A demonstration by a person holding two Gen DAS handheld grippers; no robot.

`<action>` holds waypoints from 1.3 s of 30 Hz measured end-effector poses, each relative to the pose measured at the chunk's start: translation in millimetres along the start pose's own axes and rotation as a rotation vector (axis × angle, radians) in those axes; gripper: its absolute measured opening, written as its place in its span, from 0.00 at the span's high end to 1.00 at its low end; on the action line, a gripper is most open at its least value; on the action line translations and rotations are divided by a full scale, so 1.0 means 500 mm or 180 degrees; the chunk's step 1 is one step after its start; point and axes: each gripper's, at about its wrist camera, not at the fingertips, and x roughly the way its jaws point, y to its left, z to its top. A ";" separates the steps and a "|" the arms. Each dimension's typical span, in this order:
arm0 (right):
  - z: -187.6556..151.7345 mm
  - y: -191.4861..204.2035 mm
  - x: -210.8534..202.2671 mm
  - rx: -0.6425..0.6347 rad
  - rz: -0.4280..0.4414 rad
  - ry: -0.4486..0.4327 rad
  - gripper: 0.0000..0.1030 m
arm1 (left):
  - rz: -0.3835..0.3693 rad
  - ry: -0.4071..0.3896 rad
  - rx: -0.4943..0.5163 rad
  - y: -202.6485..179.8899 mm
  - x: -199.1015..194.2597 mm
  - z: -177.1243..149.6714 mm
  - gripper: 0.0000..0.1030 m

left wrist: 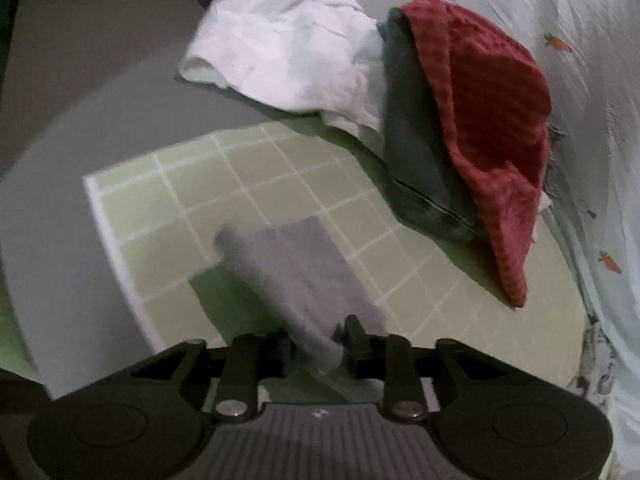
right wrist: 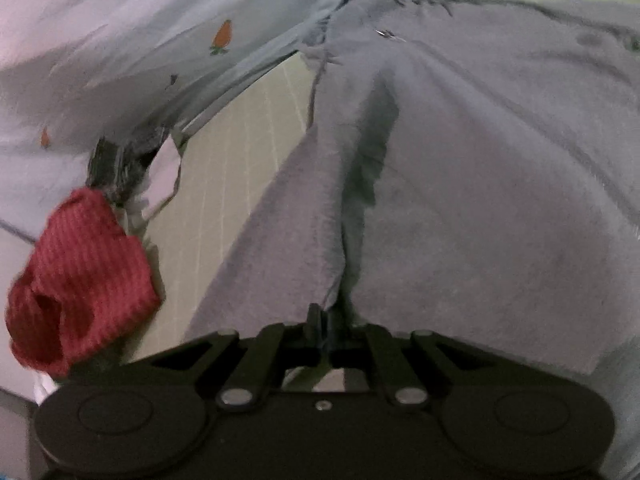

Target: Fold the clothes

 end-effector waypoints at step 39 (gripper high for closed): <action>-0.024 0.243 0.103 -0.1999 0.0139 -0.0107 0.19 | 0.0603 0.0184 0.0683 -0.016 0.021 0.033 0.81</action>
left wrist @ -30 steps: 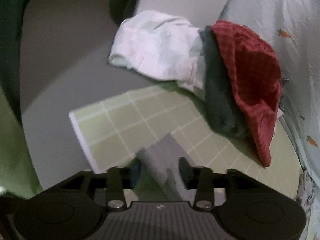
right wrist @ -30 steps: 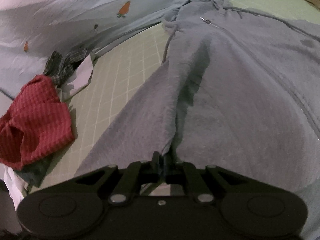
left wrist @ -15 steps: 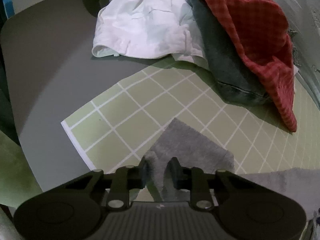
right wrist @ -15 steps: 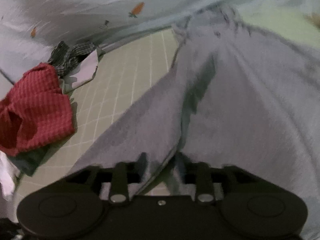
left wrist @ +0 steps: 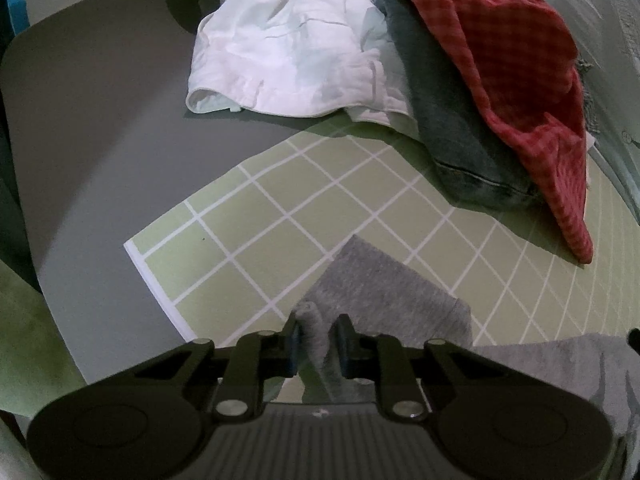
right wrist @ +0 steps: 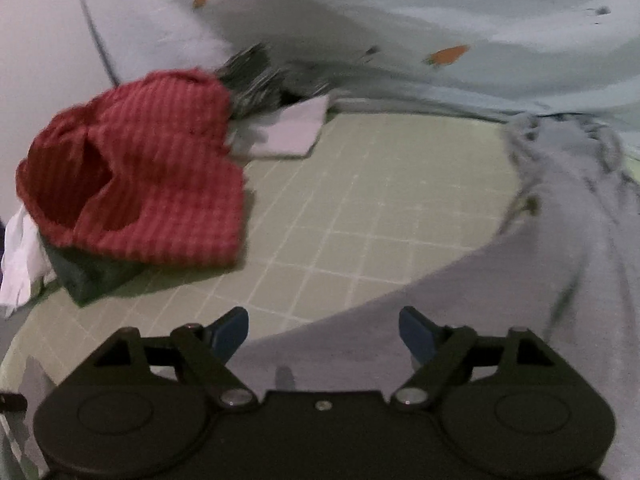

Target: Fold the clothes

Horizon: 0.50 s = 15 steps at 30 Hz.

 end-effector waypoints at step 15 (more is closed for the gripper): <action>-0.031 0.016 0.035 -0.0396 -0.0216 0.0052 0.73 | -0.0025 0.0009 -0.0009 0.004 0.002 -0.002 0.83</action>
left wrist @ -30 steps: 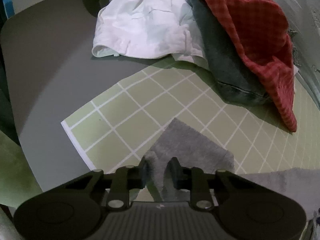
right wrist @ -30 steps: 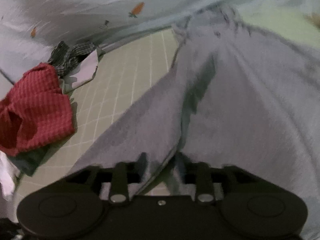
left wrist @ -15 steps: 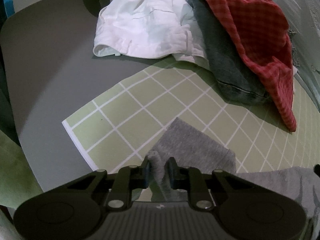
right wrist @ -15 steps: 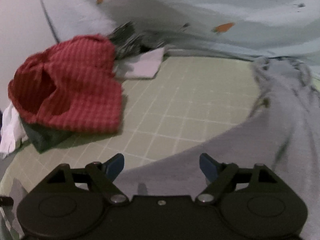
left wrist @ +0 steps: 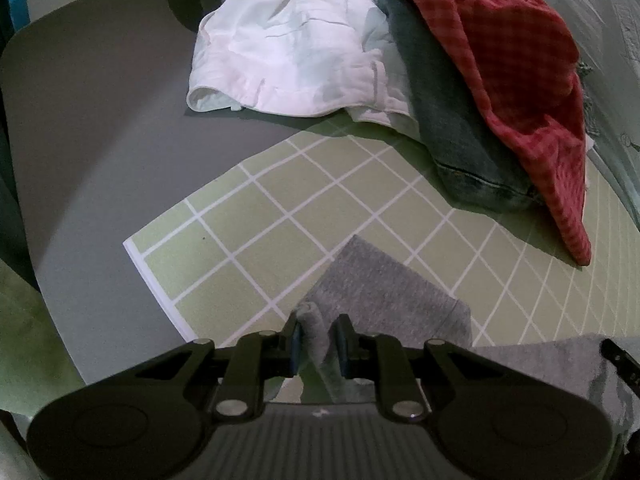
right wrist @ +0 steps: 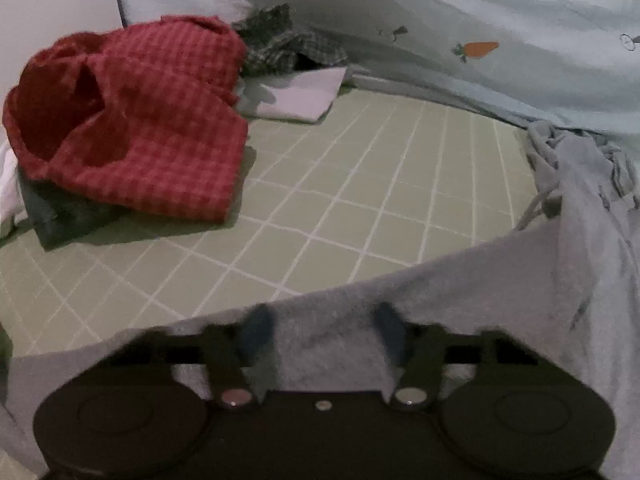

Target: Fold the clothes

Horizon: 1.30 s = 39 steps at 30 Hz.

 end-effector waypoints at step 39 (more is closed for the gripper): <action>-0.159 -0.237 -0.211 0.1059 -0.1003 0.0100 0.00 | 0.0362 -0.0245 -0.0509 0.062 -0.024 0.014 0.62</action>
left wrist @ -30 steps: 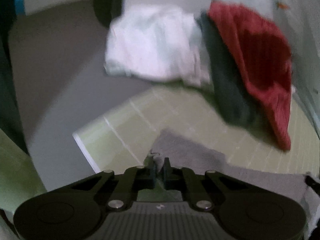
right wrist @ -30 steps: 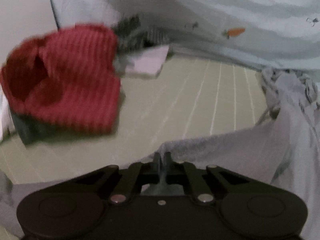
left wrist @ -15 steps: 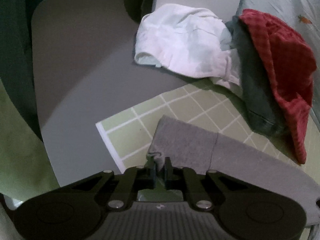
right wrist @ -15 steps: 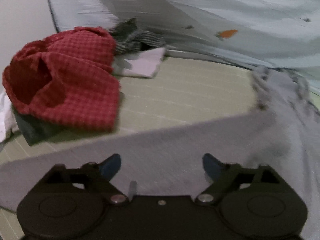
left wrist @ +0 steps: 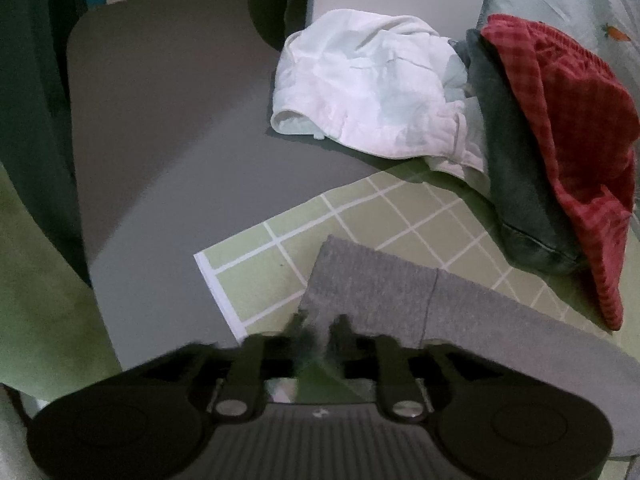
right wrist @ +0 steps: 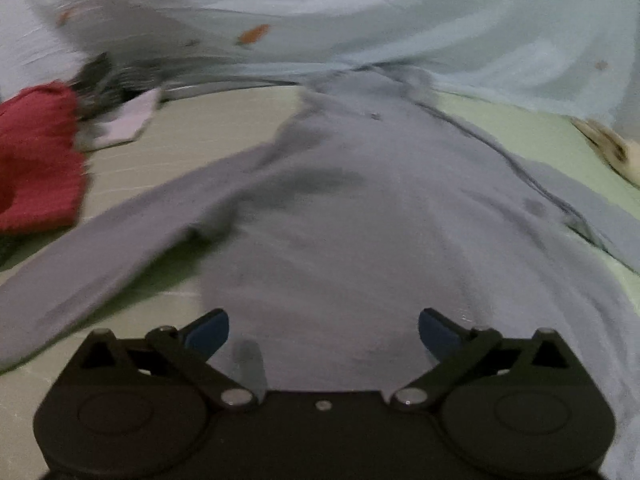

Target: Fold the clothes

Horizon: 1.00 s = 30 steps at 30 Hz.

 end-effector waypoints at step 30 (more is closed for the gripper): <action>-0.112 -0.513 -0.080 0.0405 -0.0105 0.0284 0.30 | -0.1557 0.0830 0.2337 -0.487 -0.214 -0.550 0.20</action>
